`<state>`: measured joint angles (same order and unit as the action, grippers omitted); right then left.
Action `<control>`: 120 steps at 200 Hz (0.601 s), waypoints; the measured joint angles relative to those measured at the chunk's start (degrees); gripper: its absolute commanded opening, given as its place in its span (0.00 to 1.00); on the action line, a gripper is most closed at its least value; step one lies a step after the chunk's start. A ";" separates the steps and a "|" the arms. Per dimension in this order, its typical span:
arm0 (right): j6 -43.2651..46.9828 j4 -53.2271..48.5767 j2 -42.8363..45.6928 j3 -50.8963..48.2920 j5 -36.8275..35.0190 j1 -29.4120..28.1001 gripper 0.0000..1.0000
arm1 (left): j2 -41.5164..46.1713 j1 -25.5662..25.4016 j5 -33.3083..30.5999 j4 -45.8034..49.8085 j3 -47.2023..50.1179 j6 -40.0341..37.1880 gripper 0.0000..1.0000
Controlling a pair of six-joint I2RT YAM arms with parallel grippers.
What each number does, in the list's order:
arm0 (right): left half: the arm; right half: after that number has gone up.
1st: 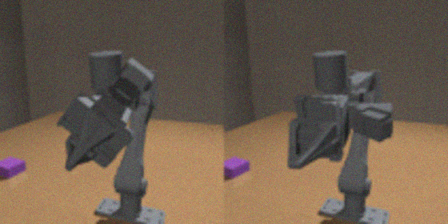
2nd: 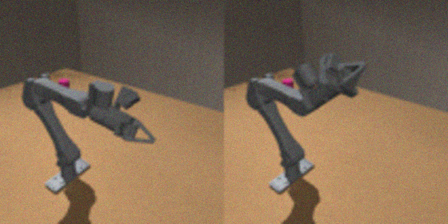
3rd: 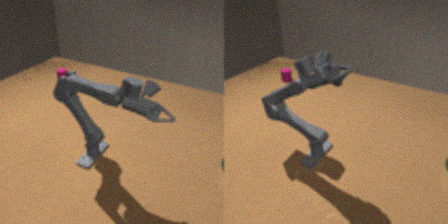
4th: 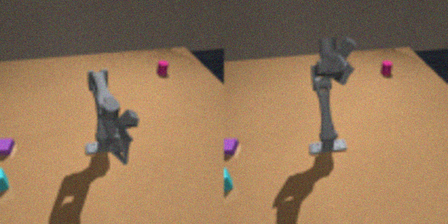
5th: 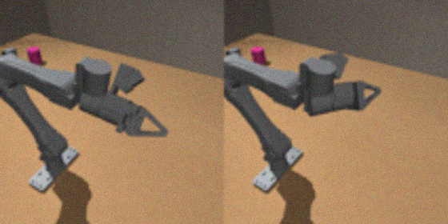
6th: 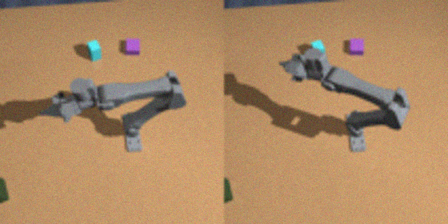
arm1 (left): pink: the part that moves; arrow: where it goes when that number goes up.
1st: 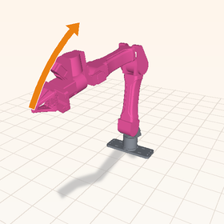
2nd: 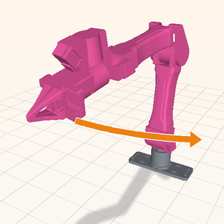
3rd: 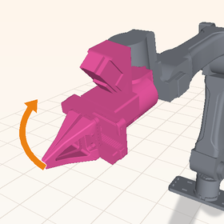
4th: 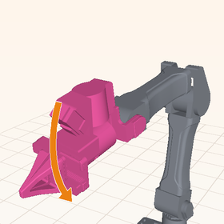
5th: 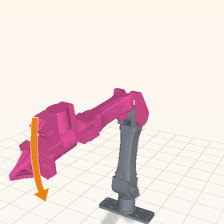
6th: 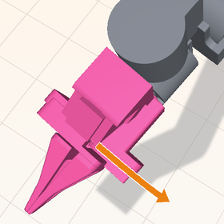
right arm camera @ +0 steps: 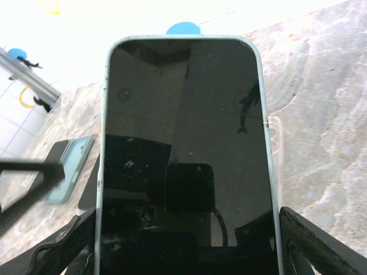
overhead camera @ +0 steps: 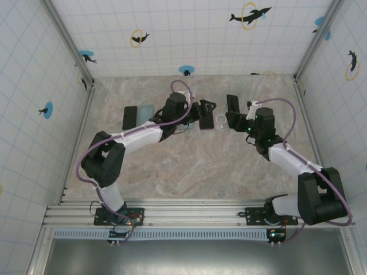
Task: Take the phone out of the phone case
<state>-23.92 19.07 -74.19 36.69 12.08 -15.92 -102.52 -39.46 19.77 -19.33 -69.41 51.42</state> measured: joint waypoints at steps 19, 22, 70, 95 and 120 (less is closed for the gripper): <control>1.14 0.46 0.79 -0.72 0.11 -1.44 0.52 | -0.35 0.35 1.79 0.04 -2.71 0.42 0.75; 1.29 0.48 0.96 -0.85 0.20 -1.64 0.52 | -0.57 0.42 2.12 0.04 -3.30 0.74 0.74; 4.57 0.52 2.56 -1.40 0.22 -4.42 0.49 | -4.31 0.39 6.78 1.42 -8.09 2.38 0.57; 6.08 0.52 2.80 -1.40 0.15 -5.14 0.48 | -5.14 0.39 8.33 3.72 -8.39 2.69 0.46; 7.76 0.46 2.91 -1.40 -0.04 -6.16 0.48 | -5.70 0.39 9.79 4.37 -8.87 2.80 0.38</control>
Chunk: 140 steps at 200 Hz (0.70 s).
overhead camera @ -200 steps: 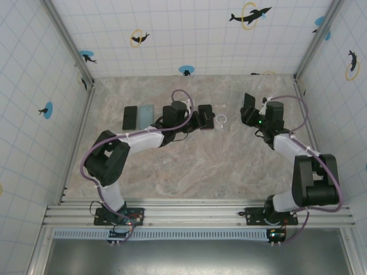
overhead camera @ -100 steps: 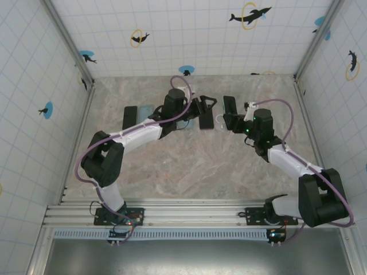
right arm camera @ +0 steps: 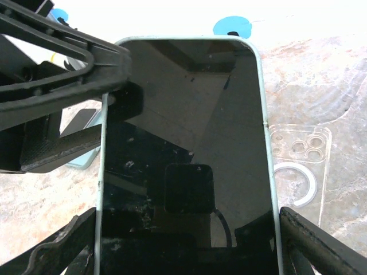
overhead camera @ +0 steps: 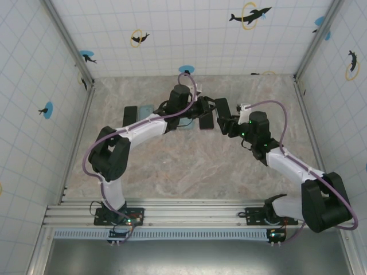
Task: Take the phone out of the phone case
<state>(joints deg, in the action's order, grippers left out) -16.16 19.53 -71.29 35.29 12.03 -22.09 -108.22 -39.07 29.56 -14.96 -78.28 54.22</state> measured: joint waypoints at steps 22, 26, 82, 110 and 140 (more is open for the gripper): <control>1.22 -0.15 0.00 0.00 -0.09 -0.85 0.49 | -0.76 0.00 1.33 0.39 -0.94 0.11 0.29; 1.42 -0.17 0.00 0.00 -0.15 -0.96 0.49 | -0.92 0.00 1.57 0.46 -1.18 0.09 0.27; 4.02 -0.46 0.13 0.00 -1.40 -1.40 0.56 | -1.88 0.11 2.16 1.51 -1.49 0.26 0.08; 4.76 -0.98 0.55 0.02 -3.28 -2.21 0.74 | -1.95 0.13 2.16 1.05 -1.27 1.27 0.04; 5.27 -1.60 1.55 0.02 -5.95 -3.08 0.89 | -1.92 0.11 2.01 -2.54 0.72 4.02 0.01</control>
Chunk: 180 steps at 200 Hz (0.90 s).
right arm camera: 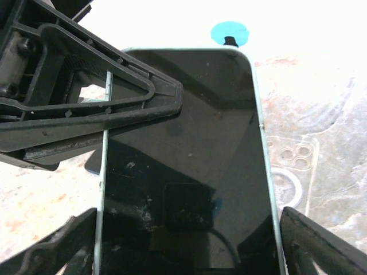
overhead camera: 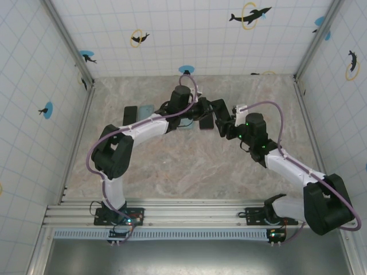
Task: Take the phone out of the phone case
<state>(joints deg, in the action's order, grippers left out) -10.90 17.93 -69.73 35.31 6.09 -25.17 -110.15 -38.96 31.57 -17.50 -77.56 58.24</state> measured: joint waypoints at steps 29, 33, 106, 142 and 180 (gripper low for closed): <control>-0.33 0.39 3.23 -0.15 -2.21 -0.31 0.94 | 0.90 0.02 -3.19 -4.07 4.92 3.28 0.02; -0.66 0.59 3.85 -0.33 -2.49 -0.26 0.94 | 1.20 0.07 -3.96 -4.31 5.66 3.52 0.02; -19.28 10.40 12.55 -10.21 -3.23 1.84 0.91 | 11.91 0.94 -23.43 -23.58 21.55 11.43 0.00; -32.35 19.91 12.68 -15.39 -4.09 -0.74 0.88 | 13.05 -1.40 -32.96 -34.97 26.67 16.06 0.00; -39.63 32.59 11.15 -19.96 -8.00 -6.58 0.86 | 13.05 -5.29 -41.00 -40.74 27.43 18.45 0.00</control>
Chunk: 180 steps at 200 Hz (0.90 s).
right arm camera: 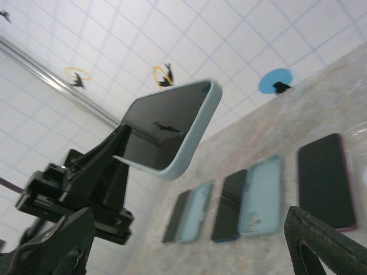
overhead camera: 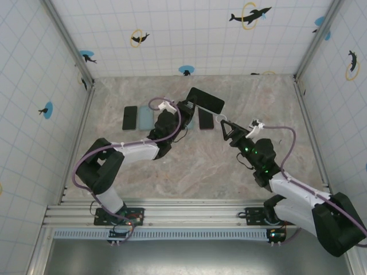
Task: Take the phone out of the phone case
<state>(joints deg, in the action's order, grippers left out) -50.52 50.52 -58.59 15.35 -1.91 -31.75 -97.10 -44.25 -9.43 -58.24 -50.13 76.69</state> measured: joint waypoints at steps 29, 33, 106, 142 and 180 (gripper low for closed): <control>-4.17 9.35 -3.89 -0.15 -2.25 -1.36 0.82 | 0.00 -2.80 -3.72 -3.37 0.00 0.44 0.00; -4.59 10.38 -4.35 -0.13 -2.54 -1.49 0.82 | 0.00 -3.10 -4.02 -3.72 0.00 0.59 0.00; -9.99 22.27 -12.31 2.16 -6.10 -4.61 0.65 | -0.39 -6.86 -9.33 -8.11 0.00 4.35 0.00; -11.89 25.73 -15.08 5.66 -6.86 -4.68 0.54 | -0.74 -7.85 -9.66 -9.27 0.00 5.25 0.00; -14.67 27.04 -17.31 7.91 -8.11 -4.68 0.44 | -0.85 -8.24 -10.10 -10.03 0.00 5.88 0.00</control>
<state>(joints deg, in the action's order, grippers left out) -65.19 77.56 -75.90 23.27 -10.02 -36.42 -97.95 -52.49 -19.53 -68.27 -50.13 82.56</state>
